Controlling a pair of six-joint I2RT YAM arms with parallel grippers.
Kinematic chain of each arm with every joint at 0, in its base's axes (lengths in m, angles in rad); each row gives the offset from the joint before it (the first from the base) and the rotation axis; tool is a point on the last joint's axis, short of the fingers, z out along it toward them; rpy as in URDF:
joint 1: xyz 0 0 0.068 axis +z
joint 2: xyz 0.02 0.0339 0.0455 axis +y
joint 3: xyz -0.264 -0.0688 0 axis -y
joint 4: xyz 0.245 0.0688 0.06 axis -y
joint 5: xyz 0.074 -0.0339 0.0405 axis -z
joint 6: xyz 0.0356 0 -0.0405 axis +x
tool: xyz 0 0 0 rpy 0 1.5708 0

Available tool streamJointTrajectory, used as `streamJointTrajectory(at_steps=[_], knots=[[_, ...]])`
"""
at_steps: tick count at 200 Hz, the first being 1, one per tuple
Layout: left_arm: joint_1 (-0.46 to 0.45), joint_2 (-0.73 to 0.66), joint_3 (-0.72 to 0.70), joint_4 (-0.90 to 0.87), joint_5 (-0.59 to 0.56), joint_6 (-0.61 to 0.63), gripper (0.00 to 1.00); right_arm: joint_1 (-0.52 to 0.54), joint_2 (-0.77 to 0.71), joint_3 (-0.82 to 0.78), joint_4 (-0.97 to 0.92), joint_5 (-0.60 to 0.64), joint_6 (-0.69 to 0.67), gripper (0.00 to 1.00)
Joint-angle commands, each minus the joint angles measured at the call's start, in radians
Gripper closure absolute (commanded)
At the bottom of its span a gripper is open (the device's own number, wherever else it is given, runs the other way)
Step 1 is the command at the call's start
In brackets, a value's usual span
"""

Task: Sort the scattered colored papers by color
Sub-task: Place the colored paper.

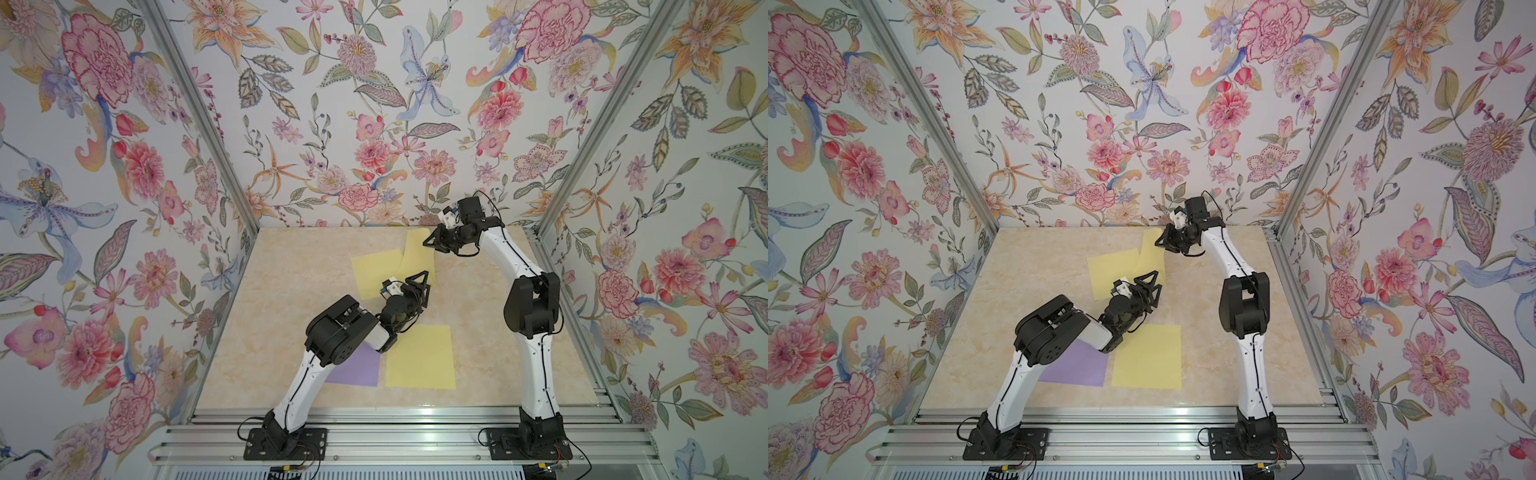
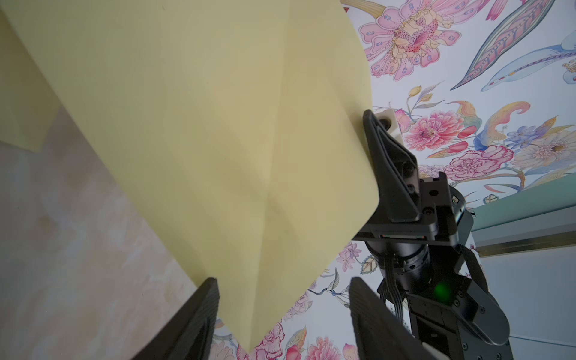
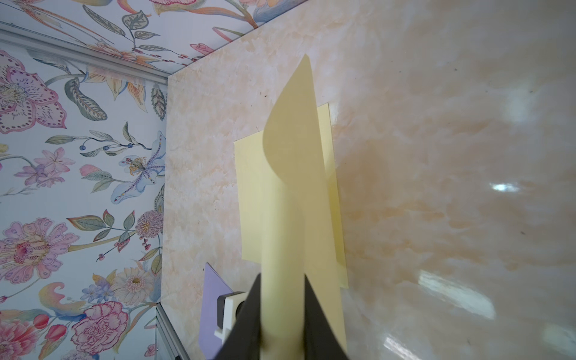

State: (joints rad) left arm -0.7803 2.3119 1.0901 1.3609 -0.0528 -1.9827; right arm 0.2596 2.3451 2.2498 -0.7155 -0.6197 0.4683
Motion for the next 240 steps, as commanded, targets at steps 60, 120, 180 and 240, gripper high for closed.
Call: streamJointTrajectory(at_steps=[60, 120, 180, 240], knots=[[-0.011, -0.016, 0.027, 0.019, -0.032, -0.005, 0.31, 0.021, 0.012, 0.188, -0.077, -0.016, 0.025, 0.79], [-0.006, 0.001, 0.056, 0.152, -0.111, -0.031, 0.30, 0.035, -0.037, 0.166, -0.096, 0.009, 0.016, 0.78], [-0.008, 0.023, 0.103, 0.171, -0.150, -0.074, 0.27, 0.054, -0.054, 0.169, -0.105, 0.023, 0.021, 0.78], [-0.001, 0.023, 0.061, 0.172, -0.162, -0.082, 0.30, 0.056, -0.065, 0.194, -0.128, 0.035, 0.018, 0.78]])
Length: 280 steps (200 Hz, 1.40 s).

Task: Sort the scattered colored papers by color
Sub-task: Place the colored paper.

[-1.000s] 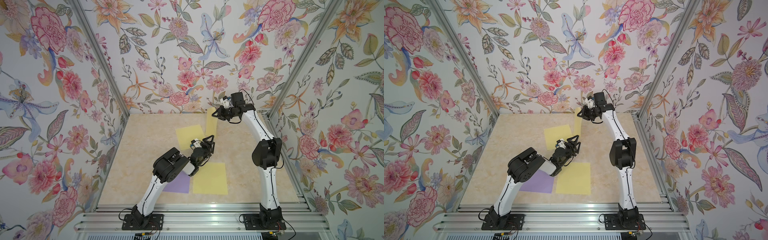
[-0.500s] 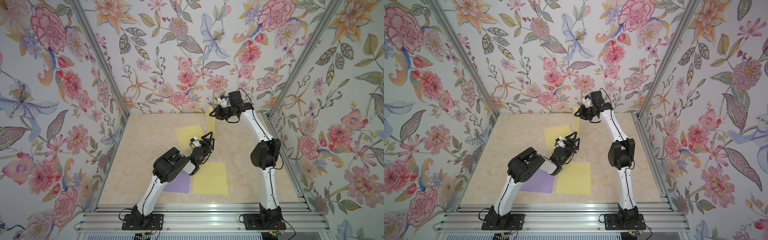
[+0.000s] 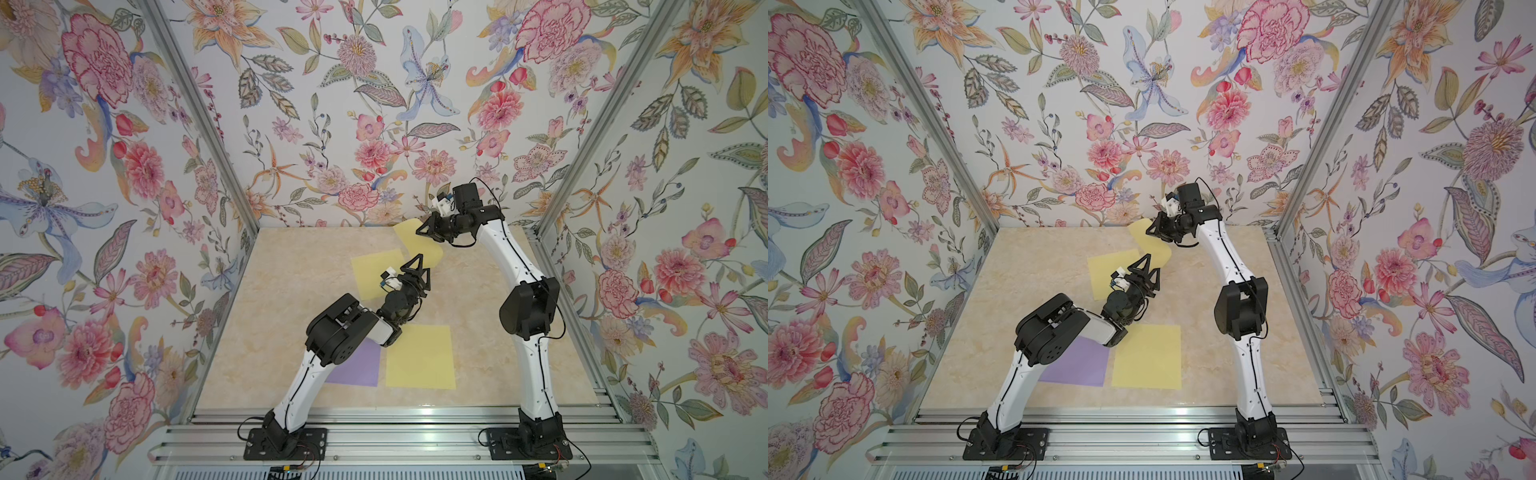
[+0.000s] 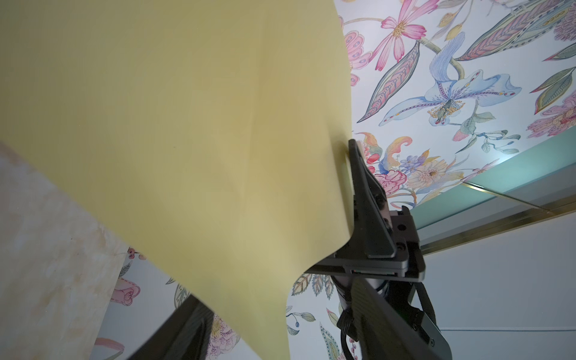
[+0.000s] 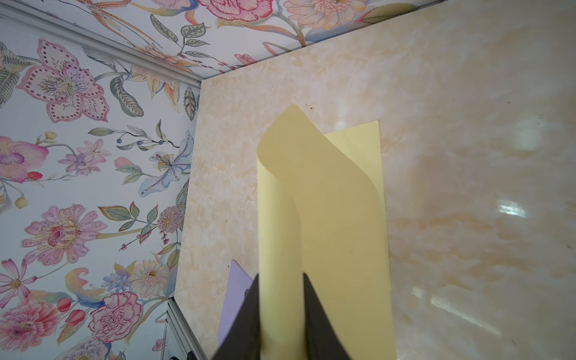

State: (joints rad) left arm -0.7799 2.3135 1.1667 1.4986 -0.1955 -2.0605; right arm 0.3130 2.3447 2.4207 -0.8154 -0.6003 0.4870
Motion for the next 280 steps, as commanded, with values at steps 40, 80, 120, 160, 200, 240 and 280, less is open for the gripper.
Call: streamJointTrajectory(at_steps=[40, 80, 120, 160, 200, 240, 280], knots=[[0.023, 0.047, -0.015, 0.033, -0.007, 0.012, 0.75, -0.001, -0.070, 0.039, -0.062, 0.020, -0.019, 0.78], [0.031, 0.047, -0.014, 0.034, 0.008, 0.021, 1.00, -0.003, -0.078, 0.030, -0.066, 0.027, -0.030, 0.78], [0.049, 0.035, 0.001, 0.032, 0.061, 0.059, 1.00, -0.023, -0.085, 0.032, -0.099, 0.010, -0.076, 0.71], [0.107, 0.042, 0.101, -0.008, 0.237, 0.088, 1.00, -0.038, -0.145, 0.042, -0.161, 0.070, -0.182, 0.00], [0.193, -0.079, 0.180, -0.239, 0.598, 0.226, 1.00, -0.111, -0.257, 0.076, -0.293, 0.249, -0.287, 0.00], [0.211, -0.319, 0.088, -0.826, 0.859, 0.649, 1.00, -0.137, -0.520, -0.300, -0.158, 0.294, -0.325, 0.00], [0.133, -0.466, 0.160, -1.569, 0.671, 1.197, 1.00, -0.149, -0.700, -0.616, 0.031, 0.244, -0.271, 0.00]])
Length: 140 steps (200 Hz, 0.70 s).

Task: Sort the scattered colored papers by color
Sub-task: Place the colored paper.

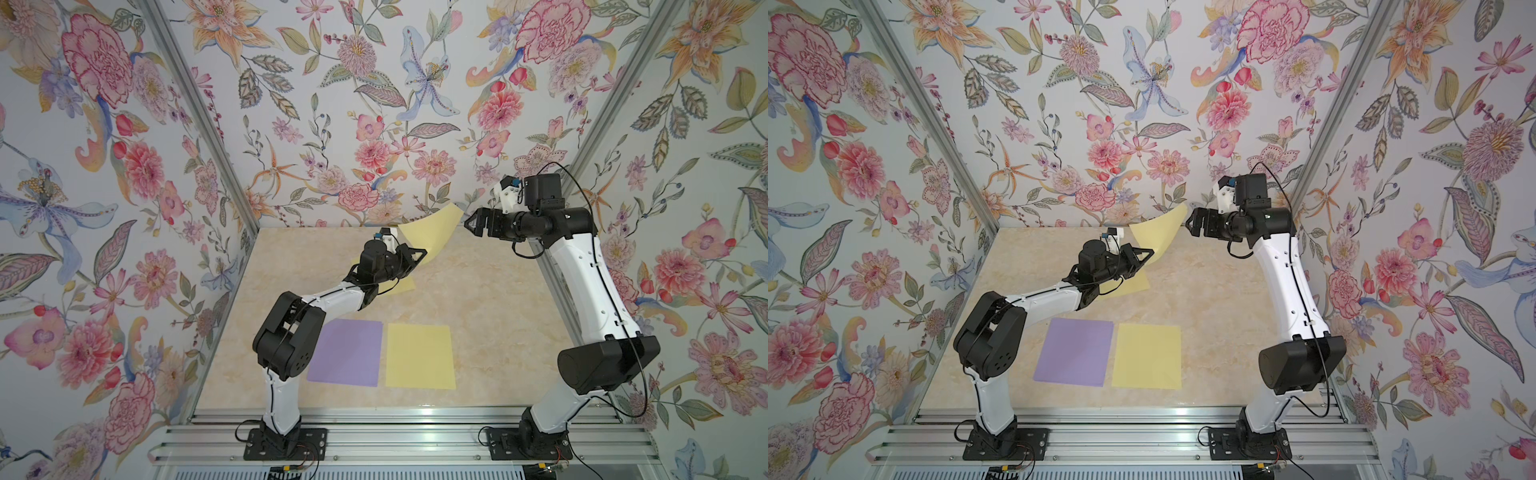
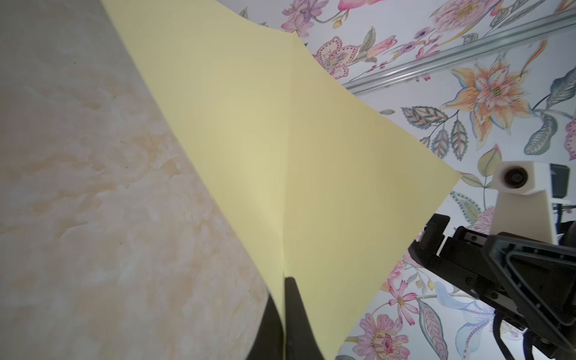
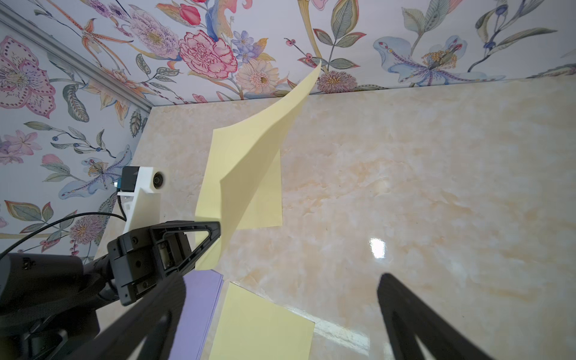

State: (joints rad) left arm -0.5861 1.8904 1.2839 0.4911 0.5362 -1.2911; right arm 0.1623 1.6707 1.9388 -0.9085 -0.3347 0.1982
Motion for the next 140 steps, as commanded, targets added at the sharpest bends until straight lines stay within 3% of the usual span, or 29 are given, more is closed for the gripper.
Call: streamJointTrajectory(at_steps=[1, 26, 84, 140], knots=[[-0.063, -0.043, 0.045, -0.572, -0.066, 0.435, 1.00, 0.002, -0.028, -0.140, 0.126, -0.023, 0.019, 0.00], [-0.101, -0.035, 0.041, -0.684, -0.156, 0.489, 1.00, 0.018, -0.072, -0.303, 0.195, -0.020, 0.041, 0.00], [-0.135, -0.055, -0.019, -0.762, -0.141, 0.487, 1.00, 0.088, -0.368, -0.839, 0.515, -0.019, 0.203, 0.00], [-0.171, -0.169, -0.124, -0.835, -0.136, 0.488, 1.00, 0.223, -0.471, -1.005, 0.556, 0.045, 0.281, 0.00]])
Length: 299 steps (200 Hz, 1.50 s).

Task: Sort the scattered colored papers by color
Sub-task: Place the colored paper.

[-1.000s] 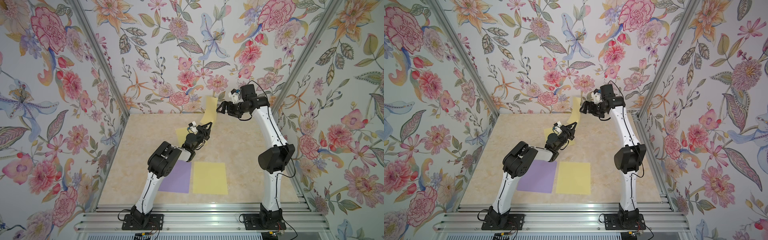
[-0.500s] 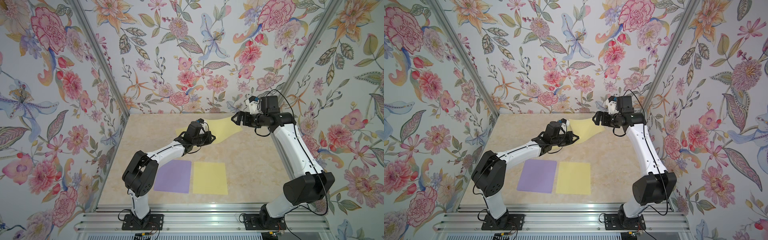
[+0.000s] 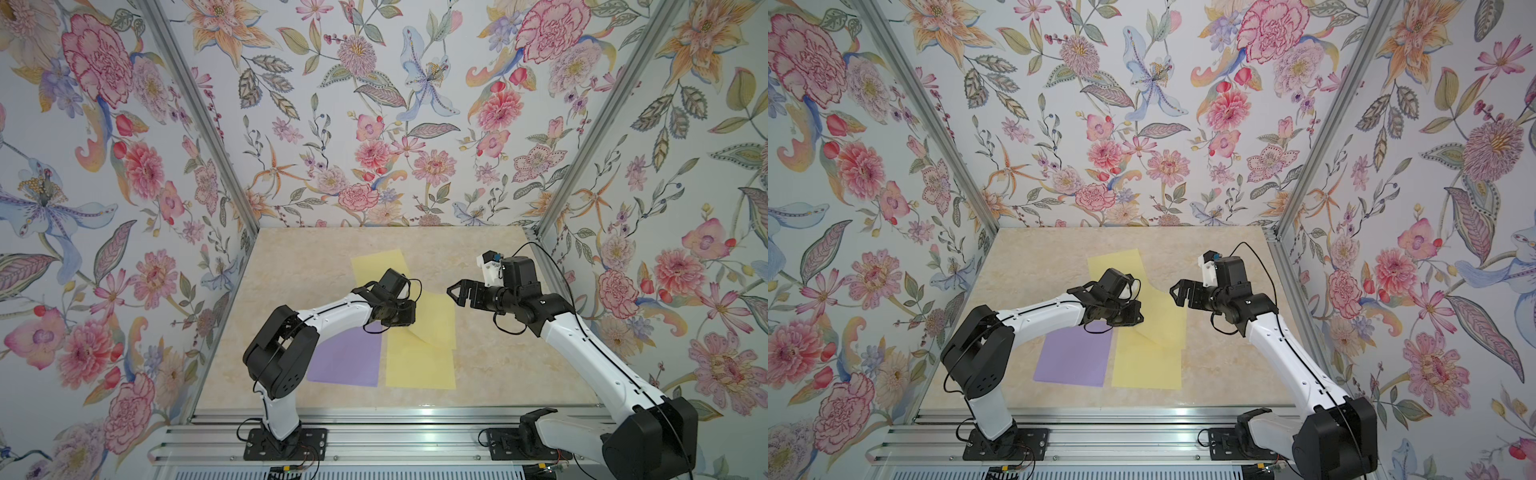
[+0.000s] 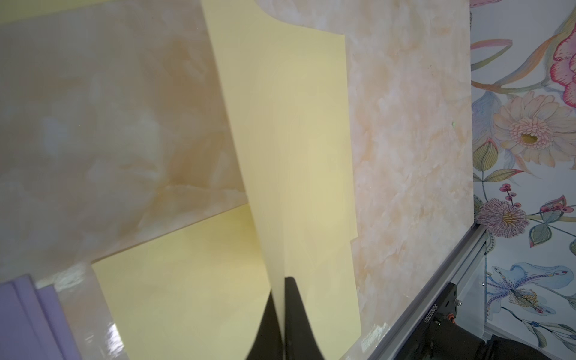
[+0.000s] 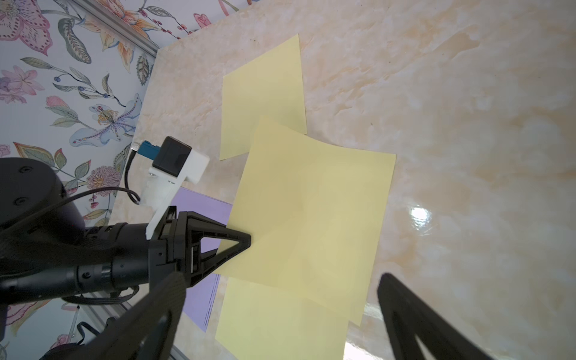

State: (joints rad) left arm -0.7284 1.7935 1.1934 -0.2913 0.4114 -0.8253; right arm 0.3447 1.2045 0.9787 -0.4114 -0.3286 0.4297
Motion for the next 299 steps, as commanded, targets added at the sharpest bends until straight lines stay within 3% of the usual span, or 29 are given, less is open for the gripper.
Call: streamJointTrajectory(at_steps=[1, 149, 299], knots=[[-0.029, -0.074, -0.035, -0.053, -0.012, 0.021, 1.00, 0.042, -0.005, -0.045, 0.060, 0.039, 0.051, 0.00], [-0.183, -0.267, -0.223, -0.071, -0.169, -0.149, 1.00, 0.193, -0.092, -0.329, 0.213, 0.116, 0.173, 0.00], [-0.230, -0.304, -0.284, -0.081, -0.185, -0.210, 1.00, 0.249, 0.101, -0.368, 0.379, 0.092, 0.180, 0.00]])
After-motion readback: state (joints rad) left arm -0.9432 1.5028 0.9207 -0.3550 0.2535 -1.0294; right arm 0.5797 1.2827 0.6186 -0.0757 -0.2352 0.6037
